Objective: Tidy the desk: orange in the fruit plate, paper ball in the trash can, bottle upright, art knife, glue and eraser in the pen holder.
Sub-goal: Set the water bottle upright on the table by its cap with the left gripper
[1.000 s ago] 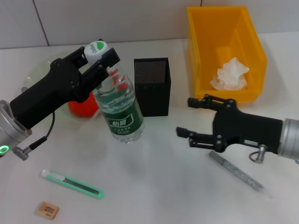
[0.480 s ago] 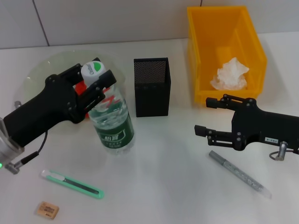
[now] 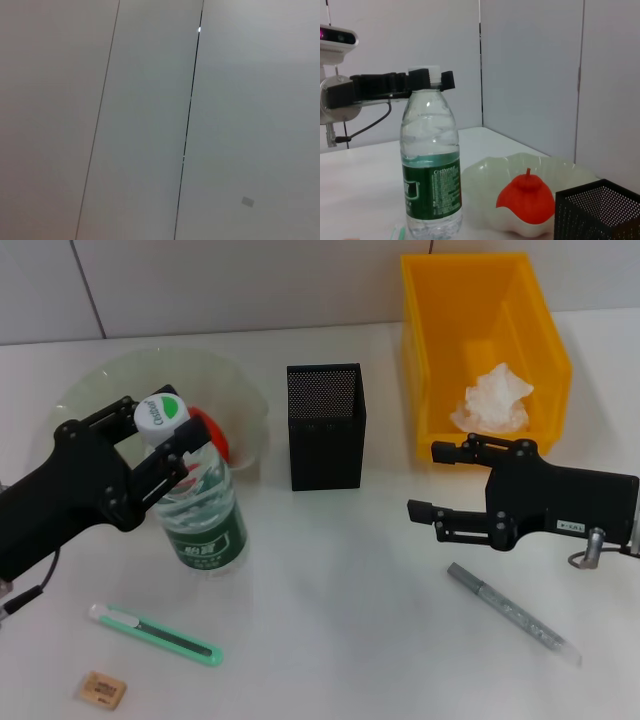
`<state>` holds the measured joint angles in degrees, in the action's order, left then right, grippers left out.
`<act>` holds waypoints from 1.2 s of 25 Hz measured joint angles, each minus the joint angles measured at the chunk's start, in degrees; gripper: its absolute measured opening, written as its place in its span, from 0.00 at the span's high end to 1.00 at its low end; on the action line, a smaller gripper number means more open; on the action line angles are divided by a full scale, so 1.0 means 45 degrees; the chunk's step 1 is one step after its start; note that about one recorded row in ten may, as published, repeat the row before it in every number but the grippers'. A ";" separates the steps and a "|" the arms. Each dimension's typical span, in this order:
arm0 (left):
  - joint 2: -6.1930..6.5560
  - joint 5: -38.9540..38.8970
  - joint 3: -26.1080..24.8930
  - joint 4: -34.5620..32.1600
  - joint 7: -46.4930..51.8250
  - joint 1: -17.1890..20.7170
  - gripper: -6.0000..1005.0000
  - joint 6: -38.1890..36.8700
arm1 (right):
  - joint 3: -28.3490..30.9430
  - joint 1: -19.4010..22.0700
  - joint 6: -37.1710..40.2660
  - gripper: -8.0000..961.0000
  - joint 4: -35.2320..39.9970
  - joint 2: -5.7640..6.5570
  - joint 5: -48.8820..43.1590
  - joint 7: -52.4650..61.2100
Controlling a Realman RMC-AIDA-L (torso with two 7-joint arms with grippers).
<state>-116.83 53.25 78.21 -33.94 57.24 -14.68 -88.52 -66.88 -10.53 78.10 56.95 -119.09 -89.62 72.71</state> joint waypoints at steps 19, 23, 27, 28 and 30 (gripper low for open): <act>0.0068 0.1534 -0.1576 0.0105 -0.0935 0.0380 0.50 0.0472 | -0.0001 -0.0283 -0.0168 0.20 0.0204 0.0000 -0.0147 0.0681; -0.0115 0.1961 -0.2222 0.0120 -0.1534 0.0532 0.49 0.0486 | -0.0001 -0.0505 -0.0168 0.20 0.0224 0.0000 -0.0544 0.0942; -0.0122 0.1966 -0.2427 0.0257 -0.1664 0.0550 0.49 0.0508 | -0.0001 -0.0598 -0.0168 0.20 0.0223 0.0000 -0.0627 0.1022; -0.0124 0.1970 -0.2578 0.0359 -0.1762 0.0554 0.49 0.0512 | -0.0001 -0.0633 -0.0168 0.20 0.0223 0.0000 -0.0645 0.1026; -0.0127 0.1972 -0.2644 0.0406 -0.1840 0.0558 0.49 0.0530 | -0.0001 -0.0642 -0.0167 0.20 0.0223 0.0000 -0.0647 0.1027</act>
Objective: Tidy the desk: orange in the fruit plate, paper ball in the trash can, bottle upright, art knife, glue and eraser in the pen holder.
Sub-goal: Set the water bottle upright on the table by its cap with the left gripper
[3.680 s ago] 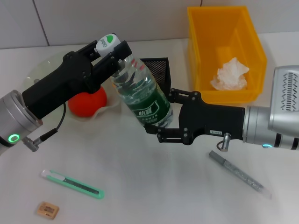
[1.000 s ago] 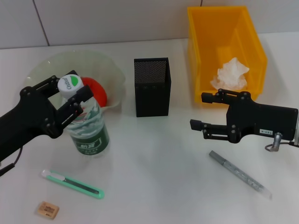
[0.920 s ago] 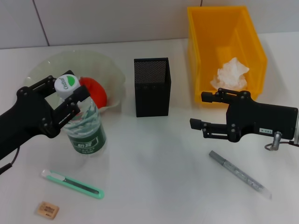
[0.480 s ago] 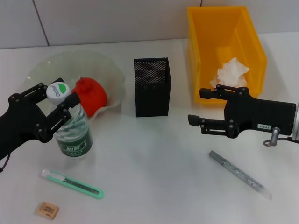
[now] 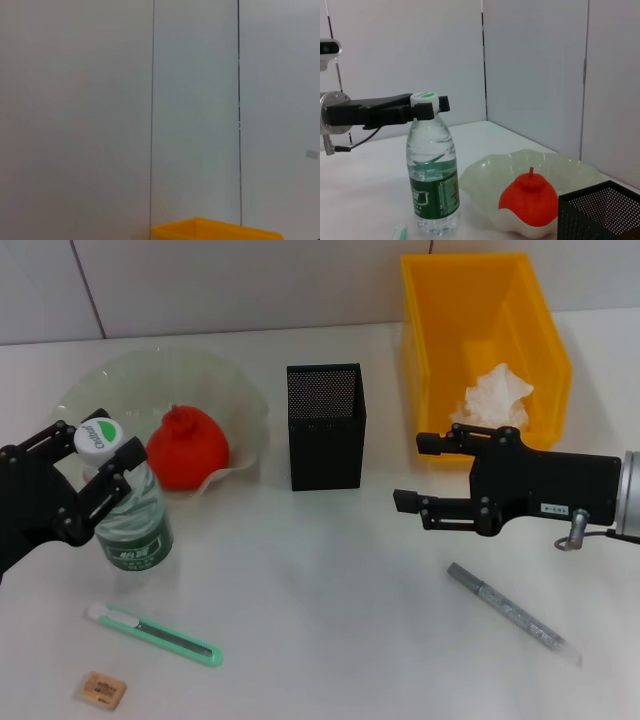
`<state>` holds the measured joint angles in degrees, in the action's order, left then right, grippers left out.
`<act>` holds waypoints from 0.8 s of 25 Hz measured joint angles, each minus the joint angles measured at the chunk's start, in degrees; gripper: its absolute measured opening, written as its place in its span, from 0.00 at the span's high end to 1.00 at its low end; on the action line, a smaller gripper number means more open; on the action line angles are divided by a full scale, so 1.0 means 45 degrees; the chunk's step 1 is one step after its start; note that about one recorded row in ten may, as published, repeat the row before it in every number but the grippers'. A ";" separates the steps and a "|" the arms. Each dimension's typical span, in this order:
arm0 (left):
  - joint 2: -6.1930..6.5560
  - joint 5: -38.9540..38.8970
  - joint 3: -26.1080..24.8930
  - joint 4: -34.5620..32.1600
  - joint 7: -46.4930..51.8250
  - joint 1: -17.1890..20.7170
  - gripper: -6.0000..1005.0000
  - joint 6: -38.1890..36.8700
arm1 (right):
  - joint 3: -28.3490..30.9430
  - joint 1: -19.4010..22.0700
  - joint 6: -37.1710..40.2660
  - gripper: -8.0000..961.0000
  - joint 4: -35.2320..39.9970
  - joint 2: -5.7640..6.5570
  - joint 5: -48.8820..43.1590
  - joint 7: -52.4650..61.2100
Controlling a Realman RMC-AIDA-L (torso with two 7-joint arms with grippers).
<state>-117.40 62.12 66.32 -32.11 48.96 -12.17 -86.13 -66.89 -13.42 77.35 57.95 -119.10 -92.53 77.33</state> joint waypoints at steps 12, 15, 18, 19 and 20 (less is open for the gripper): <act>-0.0096 0.0005 -0.0264 0.0391 -0.0692 0.0068 0.48 0.0241 | -0.0012 -0.0158 -0.0074 0.20 -0.0008 0.0001 -0.0005 0.0100; -0.0141 -0.0002 -0.0585 0.0731 -0.0864 0.0009 0.48 0.0273 | -0.0072 -0.0206 -0.0112 0.20 -0.0008 0.0001 -0.0006 0.0101; -0.0154 -0.0071 -0.0980 0.1290 -0.1139 -0.0141 0.48 0.0275 | -0.0094 -0.0215 -0.0119 0.20 -0.0007 0.0001 -0.0014 0.0101; -0.0154 -0.0071 -0.0980 0.1290 -0.1139 -0.0141 0.48 0.0275 | -0.0094 -0.0215 -0.0119 0.20 -0.0007 0.0001 -0.0014 0.0101; -0.0156 -0.0077 -0.1053 0.1345 -0.1159 -0.0153 0.48 0.0275 | -0.0096 -0.0216 -0.0119 0.20 -0.0008 0.0001 -0.0016 0.0101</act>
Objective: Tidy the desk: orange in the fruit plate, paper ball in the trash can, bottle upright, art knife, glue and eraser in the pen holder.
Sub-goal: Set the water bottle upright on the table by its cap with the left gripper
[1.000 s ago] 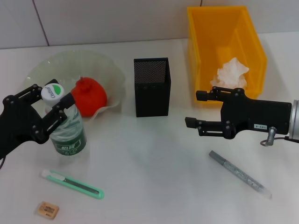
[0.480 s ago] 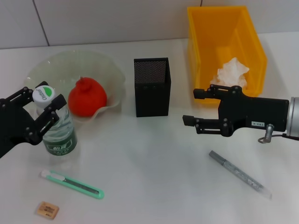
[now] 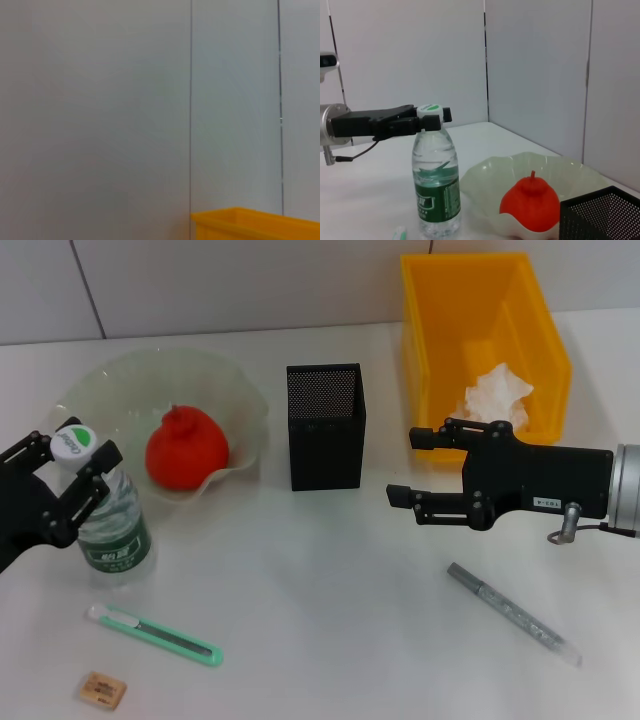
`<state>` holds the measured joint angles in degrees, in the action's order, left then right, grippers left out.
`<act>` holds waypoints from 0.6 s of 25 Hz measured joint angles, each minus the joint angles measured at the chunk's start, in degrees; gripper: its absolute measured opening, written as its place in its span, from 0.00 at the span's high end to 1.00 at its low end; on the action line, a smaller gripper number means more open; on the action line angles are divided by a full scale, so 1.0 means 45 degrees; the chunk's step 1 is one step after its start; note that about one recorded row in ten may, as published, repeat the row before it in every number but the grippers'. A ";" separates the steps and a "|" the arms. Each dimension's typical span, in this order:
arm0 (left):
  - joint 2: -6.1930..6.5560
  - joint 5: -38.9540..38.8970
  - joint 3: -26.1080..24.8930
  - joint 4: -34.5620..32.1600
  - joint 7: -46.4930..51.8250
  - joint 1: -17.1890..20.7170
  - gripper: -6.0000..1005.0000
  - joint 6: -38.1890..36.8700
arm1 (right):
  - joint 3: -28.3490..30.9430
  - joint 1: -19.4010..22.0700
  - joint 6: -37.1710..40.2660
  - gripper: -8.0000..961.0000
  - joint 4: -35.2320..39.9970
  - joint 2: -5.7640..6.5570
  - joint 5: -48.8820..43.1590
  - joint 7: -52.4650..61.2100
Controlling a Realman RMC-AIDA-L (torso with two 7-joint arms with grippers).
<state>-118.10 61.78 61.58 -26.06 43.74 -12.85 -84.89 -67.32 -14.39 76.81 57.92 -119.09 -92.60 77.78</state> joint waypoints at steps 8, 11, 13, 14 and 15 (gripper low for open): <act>-0.0083 -0.0168 -0.0433 0.0344 -0.0185 -0.0046 0.47 -0.0044 | -0.0015 -0.0005 -0.0018 0.20 0.0001 -0.0009 -0.0024 0.0001; -0.0097 -0.0374 -0.0437 0.0664 -0.0311 -0.0137 0.47 -0.0092 | -0.0020 -0.0005 -0.0019 0.20 0.0001 -0.0014 -0.0028 0.0001; -0.0091 -0.0436 -0.0440 0.0885 -0.0393 -0.0226 0.47 -0.0129 | -0.0020 -0.0004 -0.0019 0.20 0.0001 -0.0016 -0.0028 0.0000; -0.0091 -0.0436 -0.0440 0.0885 -0.0393 -0.0226 0.47 -0.0129 | -0.0020 -0.0004 -0.0019 0.20 0.0001 -0.0016 -0.0028 0.0000; -0.0086 -0.0451 -0.0443 0.0941 -0.0419 -0.0247 0.47 -0.0144 | -0.0020 -0.0004 -0.0019 0.20 0.0001 -0.0018 -0.0028 0.0001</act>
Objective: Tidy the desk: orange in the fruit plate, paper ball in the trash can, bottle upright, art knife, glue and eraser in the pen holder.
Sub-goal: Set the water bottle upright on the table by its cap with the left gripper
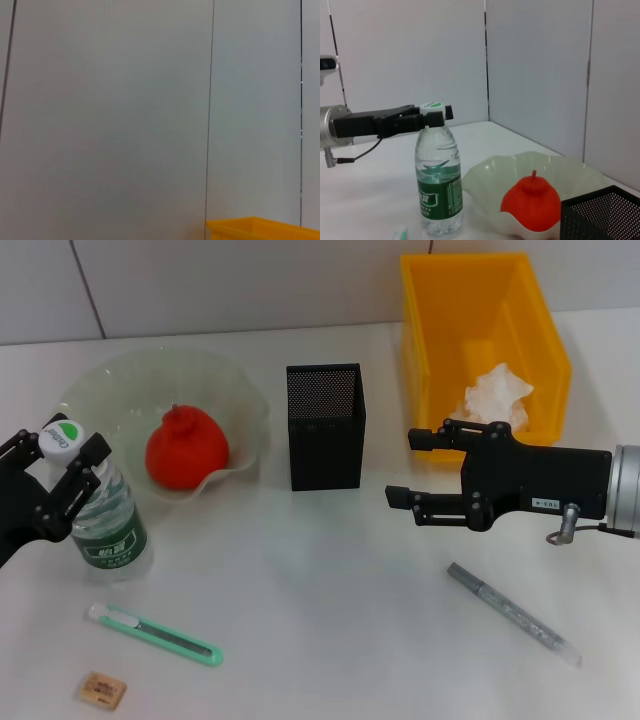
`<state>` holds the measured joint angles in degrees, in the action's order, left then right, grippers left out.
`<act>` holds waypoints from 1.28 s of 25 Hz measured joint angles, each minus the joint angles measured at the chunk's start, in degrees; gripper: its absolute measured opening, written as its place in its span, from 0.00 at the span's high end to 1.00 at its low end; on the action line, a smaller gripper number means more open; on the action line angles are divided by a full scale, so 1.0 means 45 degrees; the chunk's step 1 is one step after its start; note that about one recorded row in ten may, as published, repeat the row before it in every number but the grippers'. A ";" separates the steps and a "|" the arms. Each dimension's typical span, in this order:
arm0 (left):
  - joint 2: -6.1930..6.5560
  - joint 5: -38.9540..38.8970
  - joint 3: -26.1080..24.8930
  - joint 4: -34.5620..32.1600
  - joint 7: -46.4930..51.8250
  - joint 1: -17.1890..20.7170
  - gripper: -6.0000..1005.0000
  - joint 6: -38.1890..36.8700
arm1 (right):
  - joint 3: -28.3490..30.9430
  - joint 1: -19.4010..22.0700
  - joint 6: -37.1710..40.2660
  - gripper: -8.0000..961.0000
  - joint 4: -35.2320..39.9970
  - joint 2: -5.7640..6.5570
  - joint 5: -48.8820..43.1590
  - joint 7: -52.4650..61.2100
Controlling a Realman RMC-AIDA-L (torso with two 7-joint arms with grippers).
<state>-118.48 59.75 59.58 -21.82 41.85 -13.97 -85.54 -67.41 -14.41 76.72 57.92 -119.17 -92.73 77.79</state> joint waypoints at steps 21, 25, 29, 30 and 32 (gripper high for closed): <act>-0.0017 -0.0008 0.0001 0.0366 -0.0434 0.0142 0.45 -0.0308 | -0.0036 -0.0097 0.0001 0.20 0.0000 -0.0003 0.0001 0.0024; -0.0018 -0.0043 0.0002 0.0393 -0.0435 0.0090 0.45 -0.0309 | -0.0039 -0.0098 0.0001 0.20 0.0000 -0.0003 0.0000 0.0028; -0.0018 -0.0050 0.0001 0.0396 -0.0435 0.0064 0.45 -0.0308 | -0.0039 -0.0098 0.0001 0.20 0.0000 -0.0002 0.0000 0.0030; -0.0018 -0.0052 0.0001 0.0397 -0.0435 0.0060 0.45 -0.0301 | -0.0039 -0.0098 0.0001 0.20 0.0000 -0.0002 0.0000 0.0031; -0.0018 -0.0054 0.0002 0.0397 -0.0435 0.0055 0.45 -0.0270 | -0.0038 -0.0098 0.0001 0.20 0.0000 -0.0002 0.0000 0.0034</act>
<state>-118.57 59.50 59.59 -20.04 39.90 -13.72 -86.75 -67.59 -14.85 76.73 57.92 -119.18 -92.73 77.94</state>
